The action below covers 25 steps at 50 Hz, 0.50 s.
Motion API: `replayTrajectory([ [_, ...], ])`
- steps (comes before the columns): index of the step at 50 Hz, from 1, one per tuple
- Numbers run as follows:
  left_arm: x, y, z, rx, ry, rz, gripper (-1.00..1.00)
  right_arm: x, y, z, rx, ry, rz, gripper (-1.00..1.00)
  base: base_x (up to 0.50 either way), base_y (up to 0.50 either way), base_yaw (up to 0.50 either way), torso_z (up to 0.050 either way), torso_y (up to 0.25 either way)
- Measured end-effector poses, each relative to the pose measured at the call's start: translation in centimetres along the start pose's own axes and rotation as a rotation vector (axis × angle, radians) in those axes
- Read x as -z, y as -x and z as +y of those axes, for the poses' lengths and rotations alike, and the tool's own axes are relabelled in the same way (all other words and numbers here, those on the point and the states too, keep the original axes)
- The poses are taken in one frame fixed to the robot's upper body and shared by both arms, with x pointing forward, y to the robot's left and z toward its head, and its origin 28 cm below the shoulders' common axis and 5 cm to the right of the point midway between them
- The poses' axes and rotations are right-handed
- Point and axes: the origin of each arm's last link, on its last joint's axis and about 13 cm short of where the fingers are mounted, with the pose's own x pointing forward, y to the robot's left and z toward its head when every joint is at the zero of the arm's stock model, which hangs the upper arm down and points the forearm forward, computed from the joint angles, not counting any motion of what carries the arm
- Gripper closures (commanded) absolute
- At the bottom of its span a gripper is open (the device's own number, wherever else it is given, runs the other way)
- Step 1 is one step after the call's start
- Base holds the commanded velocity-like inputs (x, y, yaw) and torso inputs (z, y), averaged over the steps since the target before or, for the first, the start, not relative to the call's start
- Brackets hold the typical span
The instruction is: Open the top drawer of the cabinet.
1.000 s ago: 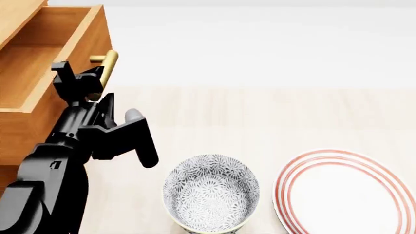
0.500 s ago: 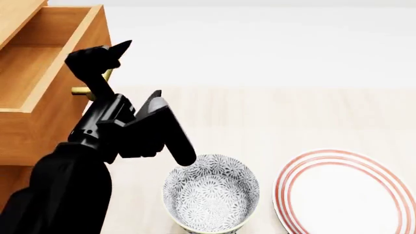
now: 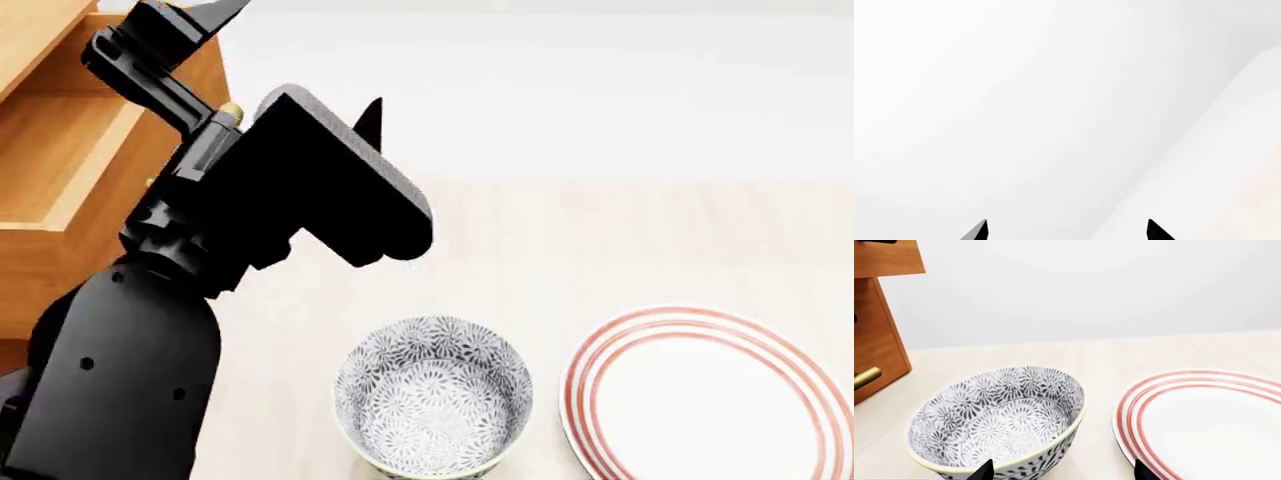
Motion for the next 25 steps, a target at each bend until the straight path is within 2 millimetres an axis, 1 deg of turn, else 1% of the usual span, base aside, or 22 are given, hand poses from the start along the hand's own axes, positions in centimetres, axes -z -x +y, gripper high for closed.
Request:
replayTrajectory([
  [10,-1.9,0.0,1.5,-0.048,0.195,-0.021,-1.0,0.0,0.0,0.0,-0.001,0.001,0.0,-1.0,0.0,0.0,0.0,0.0,0.0],
  [19,-3.2,-0.1,2.8,-0.071,0.398,-0.011,-1.0,0.0,-0.1,0.0,0.002,0.0,0.0,-1.0,0.0,0.0,0.0,0.0,0.0],
  [25,-4.1,-0.1,3.7,-0.092,0.49,-0.012,-1.0,0.0,-0.1,-0.1,0.006,-0.001,0.0,-1.0,0.0,0.0,0.0,0.0,0.0],
])
